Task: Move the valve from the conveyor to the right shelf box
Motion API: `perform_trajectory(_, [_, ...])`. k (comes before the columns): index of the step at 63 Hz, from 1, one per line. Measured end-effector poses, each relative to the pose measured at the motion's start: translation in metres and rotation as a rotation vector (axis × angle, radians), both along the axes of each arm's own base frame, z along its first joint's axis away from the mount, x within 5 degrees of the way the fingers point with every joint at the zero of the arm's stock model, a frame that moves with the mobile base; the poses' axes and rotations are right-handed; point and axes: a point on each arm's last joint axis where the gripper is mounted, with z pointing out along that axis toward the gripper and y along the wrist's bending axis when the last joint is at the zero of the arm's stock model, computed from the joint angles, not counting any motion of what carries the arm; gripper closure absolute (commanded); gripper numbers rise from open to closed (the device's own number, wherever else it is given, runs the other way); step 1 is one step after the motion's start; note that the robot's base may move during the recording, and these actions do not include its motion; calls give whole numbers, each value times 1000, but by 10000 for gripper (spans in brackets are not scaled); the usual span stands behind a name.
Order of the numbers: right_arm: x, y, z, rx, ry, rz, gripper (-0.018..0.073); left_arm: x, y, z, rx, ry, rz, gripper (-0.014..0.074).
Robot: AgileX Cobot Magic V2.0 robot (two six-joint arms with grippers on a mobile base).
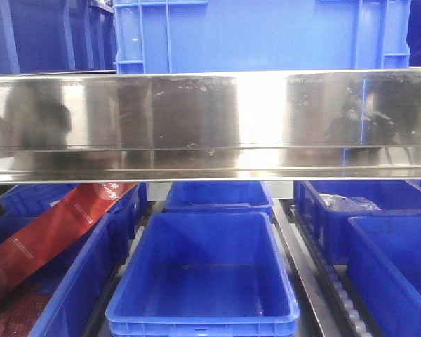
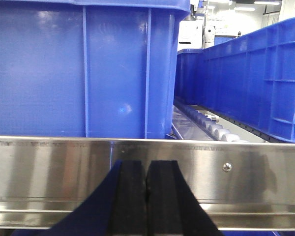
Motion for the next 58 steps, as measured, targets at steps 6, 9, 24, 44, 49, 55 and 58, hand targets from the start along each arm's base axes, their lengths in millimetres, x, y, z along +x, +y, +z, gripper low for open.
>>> perform_trajectory(6, [0,0,0,0,0,0,721,0,0,0,0,0,0,707])
perform_trajectory(9, [0,0,0,0,0,0,721,0,0,0,0,0,0,707])
perform_trajectory(24, [0,0,0,0,0,0,721,0,0,0,0,0,0,707])
perform_trajectory(44, [0,0,0,0,0,0,721,0,0,0,0,0,0,707])
perform_trajectory(49, [0,0,0,0,0,0,721,0,0,0,0,0,0,707])
perform_trajectory(55, [0,0,0,0,0,0,721,0,0,0,0,0,0,707])
perform_trajectory(58, [0,0,0,0,0,0,721,0,0,0,0,0,0,707])
